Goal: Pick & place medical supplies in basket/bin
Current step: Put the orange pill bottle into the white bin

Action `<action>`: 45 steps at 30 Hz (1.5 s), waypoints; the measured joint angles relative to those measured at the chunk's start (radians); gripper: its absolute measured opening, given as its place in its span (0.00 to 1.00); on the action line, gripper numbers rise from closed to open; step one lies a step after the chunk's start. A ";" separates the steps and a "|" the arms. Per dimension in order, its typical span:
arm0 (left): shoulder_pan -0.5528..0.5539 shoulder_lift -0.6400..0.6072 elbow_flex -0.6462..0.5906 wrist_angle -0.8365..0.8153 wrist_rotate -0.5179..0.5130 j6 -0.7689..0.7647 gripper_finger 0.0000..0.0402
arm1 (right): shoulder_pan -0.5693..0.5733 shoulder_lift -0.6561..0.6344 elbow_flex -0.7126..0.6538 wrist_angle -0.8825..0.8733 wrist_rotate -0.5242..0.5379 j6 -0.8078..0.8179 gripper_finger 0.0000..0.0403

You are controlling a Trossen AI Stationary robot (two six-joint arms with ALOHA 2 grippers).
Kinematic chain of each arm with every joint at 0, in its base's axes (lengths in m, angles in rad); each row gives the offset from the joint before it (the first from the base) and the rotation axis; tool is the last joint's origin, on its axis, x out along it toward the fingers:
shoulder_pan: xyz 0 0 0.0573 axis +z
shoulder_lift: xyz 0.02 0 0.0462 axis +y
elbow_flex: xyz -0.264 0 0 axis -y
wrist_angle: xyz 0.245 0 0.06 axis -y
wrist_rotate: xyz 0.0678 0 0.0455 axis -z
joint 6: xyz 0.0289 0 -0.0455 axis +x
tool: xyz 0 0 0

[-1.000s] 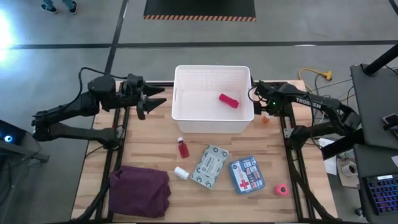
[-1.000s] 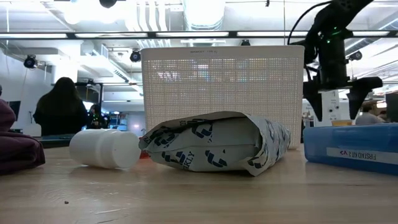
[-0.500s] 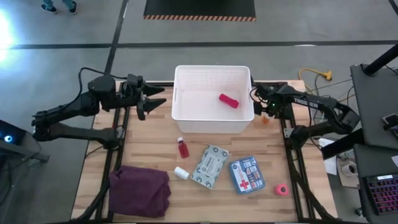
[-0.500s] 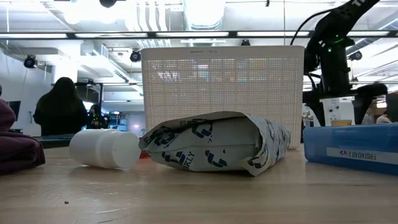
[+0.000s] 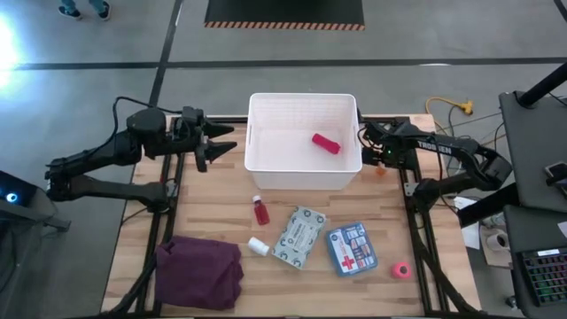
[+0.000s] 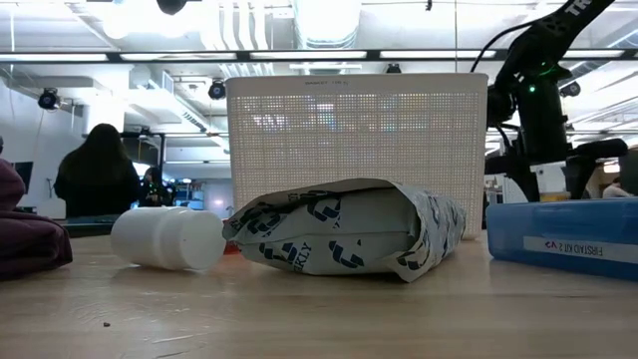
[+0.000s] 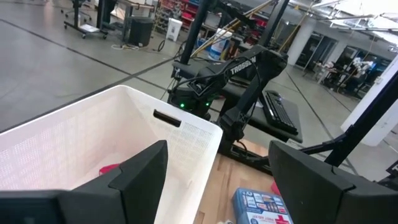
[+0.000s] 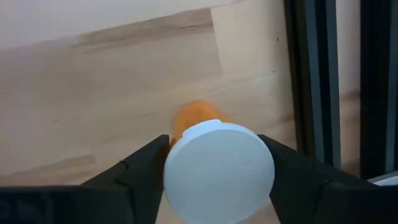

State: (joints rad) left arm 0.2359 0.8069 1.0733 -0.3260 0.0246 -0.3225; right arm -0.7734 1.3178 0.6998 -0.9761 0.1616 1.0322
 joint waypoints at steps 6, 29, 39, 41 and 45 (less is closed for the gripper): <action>0.000 -0.006 0.000 0.000 0.000 0.000 0.65 | 0.000 0.002 -0.001 0.006 0.000 -0.004 0.48; 0.000 -0.009 0.000 0.000 -0.001 -0.004 0.65 | 0.024 -0.394 0.242 0.051 0.129 -0.034 0.48; 0.000 -0.009 0.000 0.001 -0.005 -0.004 0.65 | 0.222 -0.266 0.501 0.279 0.029 -0.158 0.47; 0.000 -0.009 0.000 0.001 -0.005 -0.004 0.65 | 0.269 -0.189 0.535 0.276 -0.017 -0.181 0.47; 0.000 -0.009 0.000 0.001 -0.005 -0.004 0.65 | 0.345 -0.009 0.579 0.271 -0.066 -0.218 0.47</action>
State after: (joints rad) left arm 0.2363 0.7982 1.0737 -0.3252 0.0196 -0.3267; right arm -0.4281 1.3093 1.2790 -0.7046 0.0952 0.8145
